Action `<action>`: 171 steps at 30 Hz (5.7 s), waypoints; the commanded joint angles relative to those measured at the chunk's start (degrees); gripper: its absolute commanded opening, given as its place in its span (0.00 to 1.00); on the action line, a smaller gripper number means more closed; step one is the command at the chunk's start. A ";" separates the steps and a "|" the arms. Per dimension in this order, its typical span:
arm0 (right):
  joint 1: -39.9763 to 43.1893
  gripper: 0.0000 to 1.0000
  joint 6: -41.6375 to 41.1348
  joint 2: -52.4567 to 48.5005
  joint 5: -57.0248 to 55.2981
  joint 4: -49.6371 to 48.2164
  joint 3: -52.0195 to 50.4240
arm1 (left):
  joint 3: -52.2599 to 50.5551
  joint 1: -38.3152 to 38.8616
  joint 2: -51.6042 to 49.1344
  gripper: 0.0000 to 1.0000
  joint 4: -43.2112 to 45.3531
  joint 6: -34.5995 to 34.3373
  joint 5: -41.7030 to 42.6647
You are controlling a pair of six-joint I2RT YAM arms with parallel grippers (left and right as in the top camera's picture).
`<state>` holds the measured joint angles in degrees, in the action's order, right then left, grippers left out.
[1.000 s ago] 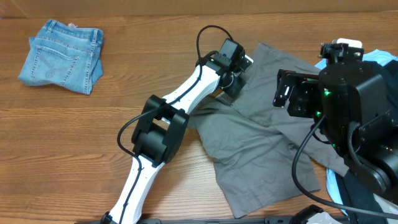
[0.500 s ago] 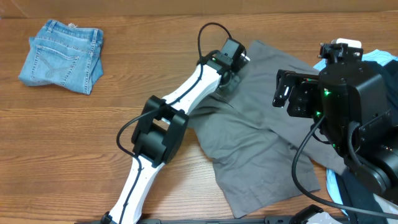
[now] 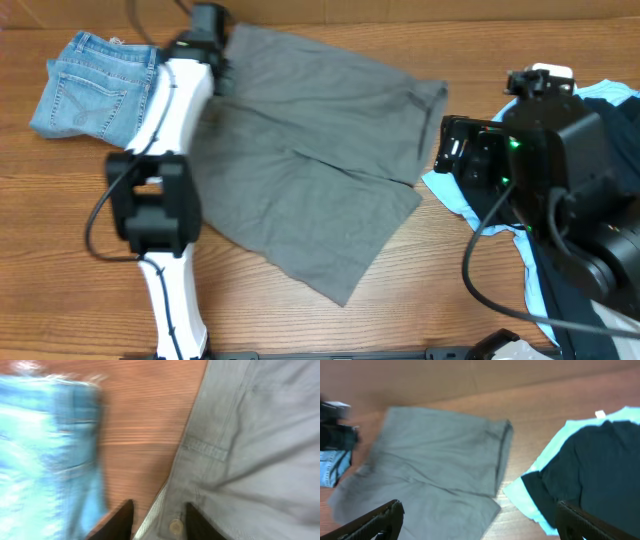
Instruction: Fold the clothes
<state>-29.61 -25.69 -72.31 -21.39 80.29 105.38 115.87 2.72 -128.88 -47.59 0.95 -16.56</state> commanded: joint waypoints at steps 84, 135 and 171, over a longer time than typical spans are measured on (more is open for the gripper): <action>23.56 0.78 1.42 -9.09 33.64 -3.69 -30.64 | -50.97 -14.34 29.79 0.59 -2.67 -8.92 22.29; 22.27 0.04 -6.88 -2.54 41.51 -21.05 -64.17 | -56.30 -16.81 39.87 0.04 -6.97 -12.39 19.41; 22.27 0.04 -7.32 -4.76 25.07 -11.02 -20.68 | -50.58 -27.78 61.75 0.04 -14.71 -14.29 14.23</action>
<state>-9.19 -32.77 -72.55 17.58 72.42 84.20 64.31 -22.63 -63.05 -65.63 -13.06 9.47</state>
